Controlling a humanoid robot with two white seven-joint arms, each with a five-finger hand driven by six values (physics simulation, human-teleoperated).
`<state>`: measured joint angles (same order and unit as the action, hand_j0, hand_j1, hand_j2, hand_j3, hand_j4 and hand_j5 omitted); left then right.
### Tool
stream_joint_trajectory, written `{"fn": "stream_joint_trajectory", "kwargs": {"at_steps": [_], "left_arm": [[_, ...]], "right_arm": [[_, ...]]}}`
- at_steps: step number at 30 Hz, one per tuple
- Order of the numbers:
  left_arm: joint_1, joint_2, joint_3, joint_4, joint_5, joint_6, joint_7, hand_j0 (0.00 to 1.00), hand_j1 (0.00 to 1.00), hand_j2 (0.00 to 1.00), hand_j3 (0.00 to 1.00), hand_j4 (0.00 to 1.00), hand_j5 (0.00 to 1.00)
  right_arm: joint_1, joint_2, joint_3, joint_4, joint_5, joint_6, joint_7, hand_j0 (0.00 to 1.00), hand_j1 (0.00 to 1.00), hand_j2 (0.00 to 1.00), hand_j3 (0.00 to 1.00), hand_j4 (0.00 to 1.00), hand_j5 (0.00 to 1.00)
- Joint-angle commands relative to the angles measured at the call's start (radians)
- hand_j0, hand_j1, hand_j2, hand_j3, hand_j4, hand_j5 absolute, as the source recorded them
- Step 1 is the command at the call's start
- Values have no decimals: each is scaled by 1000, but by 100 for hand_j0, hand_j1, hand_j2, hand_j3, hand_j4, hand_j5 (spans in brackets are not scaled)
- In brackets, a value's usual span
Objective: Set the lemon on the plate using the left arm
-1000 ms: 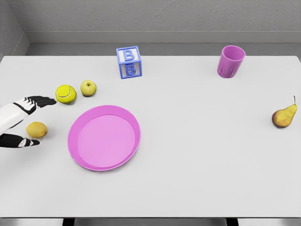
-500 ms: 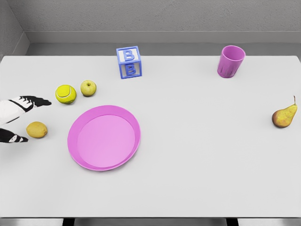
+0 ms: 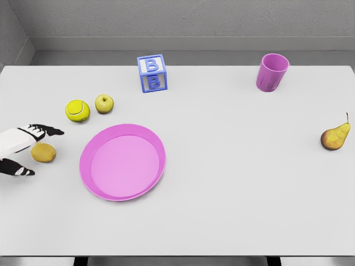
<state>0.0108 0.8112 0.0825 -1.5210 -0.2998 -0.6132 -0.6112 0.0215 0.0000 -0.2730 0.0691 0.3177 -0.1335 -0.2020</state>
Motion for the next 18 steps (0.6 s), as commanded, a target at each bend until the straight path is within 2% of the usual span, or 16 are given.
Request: {"fn": "stream_joint_trajectory", "kwargs": {"at_steps": [1, 6, 8, 13, 18], "left_arm": [[0, -6, -10, 2, -2, 2, 0, 100, 100, 100, 100, 100, 100], [-45, -44, -56, 4, -41, 2, 0, 100, 100, 100, 100, 100, 100], [-51, -44, -56, 61, -41, 2, 0, 100, 100, 100, 100, 100, 100], [-55, -43, -55, 88, -41, 2, 0, 100, 100, 100, 100, 100, 100], [-95, -49, -61, 119, -68, 2, 0, 100, 100, 100, 100, 100, 100]], "right_arm": [[0, 0, 0, 0, -2, 0, 1, 100, 100, 100, 100, 100, 100], [0, 0, 0, 0, 0, 0, -1, 100, 100, 100, 100, 100, 100], [-2, 0, 0, 0, 0, 0, 1, 100, 100, 100, 100, 100, 100], [-2, 0, 0, 0, 0, 0, -1, 100, 100, 100, 100, 100, 100], [0, 0, 0, 0, 0, 0, -1, 100, 100, 100, 100, 100, 100]]}}
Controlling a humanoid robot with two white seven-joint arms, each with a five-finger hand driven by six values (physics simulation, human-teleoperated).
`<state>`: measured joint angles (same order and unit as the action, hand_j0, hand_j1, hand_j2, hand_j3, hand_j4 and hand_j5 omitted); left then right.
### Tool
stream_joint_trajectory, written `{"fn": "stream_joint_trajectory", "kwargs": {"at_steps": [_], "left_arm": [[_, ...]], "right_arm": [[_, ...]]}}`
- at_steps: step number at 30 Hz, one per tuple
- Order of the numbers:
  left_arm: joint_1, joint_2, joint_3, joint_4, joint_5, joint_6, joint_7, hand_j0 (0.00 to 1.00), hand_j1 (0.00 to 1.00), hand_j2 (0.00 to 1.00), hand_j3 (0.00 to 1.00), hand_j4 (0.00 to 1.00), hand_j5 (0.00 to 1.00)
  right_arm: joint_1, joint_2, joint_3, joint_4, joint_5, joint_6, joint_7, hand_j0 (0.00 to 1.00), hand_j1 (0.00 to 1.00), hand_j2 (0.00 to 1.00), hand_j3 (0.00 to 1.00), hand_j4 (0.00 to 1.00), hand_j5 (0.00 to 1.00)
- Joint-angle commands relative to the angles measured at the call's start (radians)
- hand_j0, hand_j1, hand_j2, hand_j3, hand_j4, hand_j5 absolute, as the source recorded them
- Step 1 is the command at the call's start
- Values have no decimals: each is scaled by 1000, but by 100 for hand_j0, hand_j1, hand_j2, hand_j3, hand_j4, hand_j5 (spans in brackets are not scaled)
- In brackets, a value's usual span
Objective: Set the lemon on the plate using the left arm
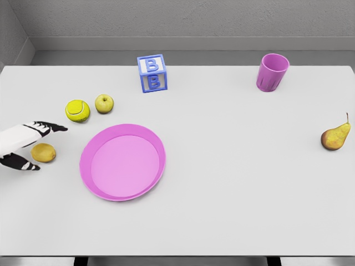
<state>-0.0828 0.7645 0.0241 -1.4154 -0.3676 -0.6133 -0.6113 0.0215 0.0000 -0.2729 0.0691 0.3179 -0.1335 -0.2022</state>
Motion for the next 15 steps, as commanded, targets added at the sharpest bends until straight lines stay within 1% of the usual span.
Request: {"fn": "stream_joint_trajectory", "kwargs": {"at_steps": [1, 2, 6, 7, 10, 13, 14, 15], "left_arm": [[0, -2, -4, 18, -13, 2, 0, 100, 100, 100, 100, 100, 100], [0, -2, -4, 18, -25, 2, 0, 100, 100, 100, 100, 100, 100], [-2, -2, -4, 18, -30, 2, 0, 99, 99, 99, 99, 99, 99], [-2, -2, -4, 18, -34, 2, 0, 94, 94, 94, 94, 94, 94], [-11, -1, -6, 16, -42, 2, 0, 87, 87, 87, 87, 87, 87], [-14, -1, -13, 15, -42, 2, 0, 86, 86, 86, 86, 86, 86], [-14, 4, -21, 15, -37, 2, 0, 83, 83, 83, 83, 83, 83], [-14, 6, -23, 15, -37, 2, 0, 83, 83, 83, 83, 83, 83]], "right_arm": [[-2, 0, 0, 0, 0, 0, 1, 100, 100, 100, 100, 100, 100], [0, 0, 0, 0, 0, 0, 0, 100, 100, 100, 100, 100, 100], [0, 0, 0, 0, 0, 0, 0, 100, 100, 100, 100, 100, 100], [0, 0, 0, 0, 0, 0, 0, 100, 100, 100, 100, 100, 100], [0, 0, 0, 0, 0, 0, 1, 100, 100, 100, 100, 100, 100], [0, 0, 0, 0, 0, 0, 1, 100, 100, 100, 100, 100, 100], [0, 0, 0, 0, 0, 0, 0, 100, 100, 100, 100, 100, 100], [0, 0, 0, 0, 0, 0, 0, 100, 100, 100, 100, 100, 100]]}}
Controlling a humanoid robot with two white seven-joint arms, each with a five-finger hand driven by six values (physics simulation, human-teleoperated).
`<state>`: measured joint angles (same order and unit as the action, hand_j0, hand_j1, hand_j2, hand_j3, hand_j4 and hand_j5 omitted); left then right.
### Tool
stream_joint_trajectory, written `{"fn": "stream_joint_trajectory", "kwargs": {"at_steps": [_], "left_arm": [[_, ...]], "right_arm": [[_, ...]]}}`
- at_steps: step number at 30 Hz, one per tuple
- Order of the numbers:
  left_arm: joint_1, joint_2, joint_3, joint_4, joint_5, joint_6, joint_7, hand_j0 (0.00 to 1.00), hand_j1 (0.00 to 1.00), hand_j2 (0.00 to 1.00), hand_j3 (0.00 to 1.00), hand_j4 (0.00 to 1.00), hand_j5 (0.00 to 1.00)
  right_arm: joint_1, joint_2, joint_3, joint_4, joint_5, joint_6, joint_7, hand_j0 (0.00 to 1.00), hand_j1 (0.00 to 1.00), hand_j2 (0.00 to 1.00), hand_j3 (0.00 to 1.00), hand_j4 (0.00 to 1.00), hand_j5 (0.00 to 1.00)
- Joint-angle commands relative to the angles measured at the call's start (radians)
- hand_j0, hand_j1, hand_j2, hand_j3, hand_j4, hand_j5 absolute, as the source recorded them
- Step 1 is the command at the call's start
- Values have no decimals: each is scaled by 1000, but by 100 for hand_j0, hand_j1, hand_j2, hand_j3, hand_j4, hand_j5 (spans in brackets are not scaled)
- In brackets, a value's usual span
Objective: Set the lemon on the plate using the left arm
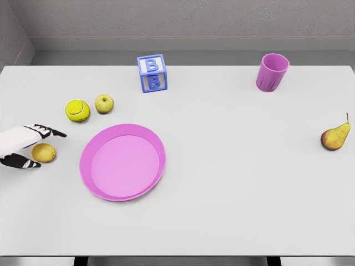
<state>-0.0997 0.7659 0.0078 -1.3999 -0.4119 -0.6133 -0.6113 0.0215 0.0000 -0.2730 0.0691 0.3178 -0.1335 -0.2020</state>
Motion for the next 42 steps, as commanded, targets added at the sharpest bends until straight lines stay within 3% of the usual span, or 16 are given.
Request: {"fn": "stream_joint_trajectory", "kwargs": {"at_steps": [1, 13, 23, 32, 42], "left_arm": [[0, 4, -9, -1, 7, 2, 0, 83, 83, 83, 83, 83, 83], [0, 12, -23, 18, 2, 2, 0, 81, 81, 81, 81, 81, 81], [0, 49, -37, 19, 16, 2, 0, 73, 73, 73, 73, 73, 73], [0, 50, -57, 16, 19, 2, 0, 59, 59, 59, 59, 59, 59], [0, 47, -51, -16, 59, 2, 0, 59, 59, 59, 59, 59, 59]], "right_arm": [[0, 0, 0, 0, 0, 0, 0, 100, 100, 100, 100, 100, 100], [-2, 0, 0, 0, -2, 0, 0, 100, 100, 100, 100, 100, 100], [-2, 0, 0, 0, 0, 0, 1, 100, 100, 100, 100, 100, 100], [0, 0, 0, 0, 0, 0, 0, 100, 100, 100, 100, 100, 100], [0, 0, 0, 0, 0, 0, 1, 100, 100, 100, 100, 100, 100]]}}
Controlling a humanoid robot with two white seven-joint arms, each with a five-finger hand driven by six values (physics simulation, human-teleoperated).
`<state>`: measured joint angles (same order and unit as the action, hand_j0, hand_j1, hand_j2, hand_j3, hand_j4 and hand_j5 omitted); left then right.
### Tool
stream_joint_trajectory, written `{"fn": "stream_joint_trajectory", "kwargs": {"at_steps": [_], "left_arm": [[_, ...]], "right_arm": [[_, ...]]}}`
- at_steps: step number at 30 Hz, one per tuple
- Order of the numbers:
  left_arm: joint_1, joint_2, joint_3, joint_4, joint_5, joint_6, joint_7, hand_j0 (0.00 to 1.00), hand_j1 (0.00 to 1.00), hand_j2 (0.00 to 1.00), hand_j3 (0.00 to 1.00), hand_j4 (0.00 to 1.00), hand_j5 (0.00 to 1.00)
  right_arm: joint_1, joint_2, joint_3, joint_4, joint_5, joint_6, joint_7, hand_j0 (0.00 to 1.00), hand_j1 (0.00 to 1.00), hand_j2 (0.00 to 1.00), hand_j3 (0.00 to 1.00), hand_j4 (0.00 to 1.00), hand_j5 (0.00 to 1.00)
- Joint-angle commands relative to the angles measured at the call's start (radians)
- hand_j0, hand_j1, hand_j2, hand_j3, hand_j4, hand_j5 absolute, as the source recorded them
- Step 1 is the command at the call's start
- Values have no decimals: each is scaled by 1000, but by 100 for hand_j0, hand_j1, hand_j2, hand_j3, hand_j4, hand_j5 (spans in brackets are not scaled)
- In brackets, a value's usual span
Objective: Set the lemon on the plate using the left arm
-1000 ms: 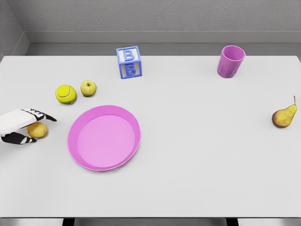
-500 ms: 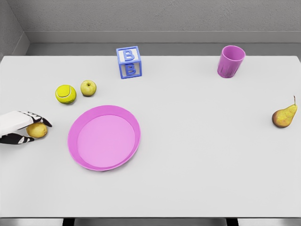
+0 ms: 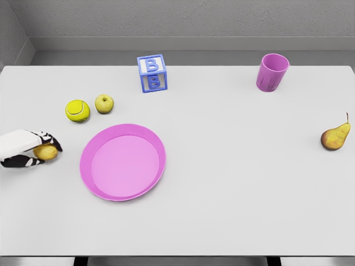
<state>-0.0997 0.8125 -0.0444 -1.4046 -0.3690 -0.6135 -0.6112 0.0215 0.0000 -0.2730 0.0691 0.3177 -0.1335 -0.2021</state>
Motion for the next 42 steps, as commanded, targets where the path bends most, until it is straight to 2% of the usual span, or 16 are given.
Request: {"fn": "stream_joint_trajectory", "kwargs": {"at_steps": [1, 20, 24, 42], "left_arm": [[0, 0, 1, -14, 24, 3, 0, 59, 59, 59, 59, 59, 59], [8, -12, 9, -82, 107, 3, 0, 55, 55, 55, 55, 55, 55], [17, -12, -2, -131, 111, 3, 0, 55, 55, 55, 55, 55, 55], [5, -96, -86, -212, 102, 3, 0, 55, 55, 55, 55, 55, 55]], "right_arm": [[-2, 0, 0, 0, 0, 0, 0, 100, 100, 100, 100, 100, 100], [-2, 0, 0, 0, 0, 0, 1, 100, 100, 100, 100, 100, 100], [0, 0, 0, 0, 0, 0, 1, 100, 100, 100, 100, 100, 100], [0, 0, 0, 0, 0, 0, 0, 100, 100, 100, 100, 100, 100]]}}
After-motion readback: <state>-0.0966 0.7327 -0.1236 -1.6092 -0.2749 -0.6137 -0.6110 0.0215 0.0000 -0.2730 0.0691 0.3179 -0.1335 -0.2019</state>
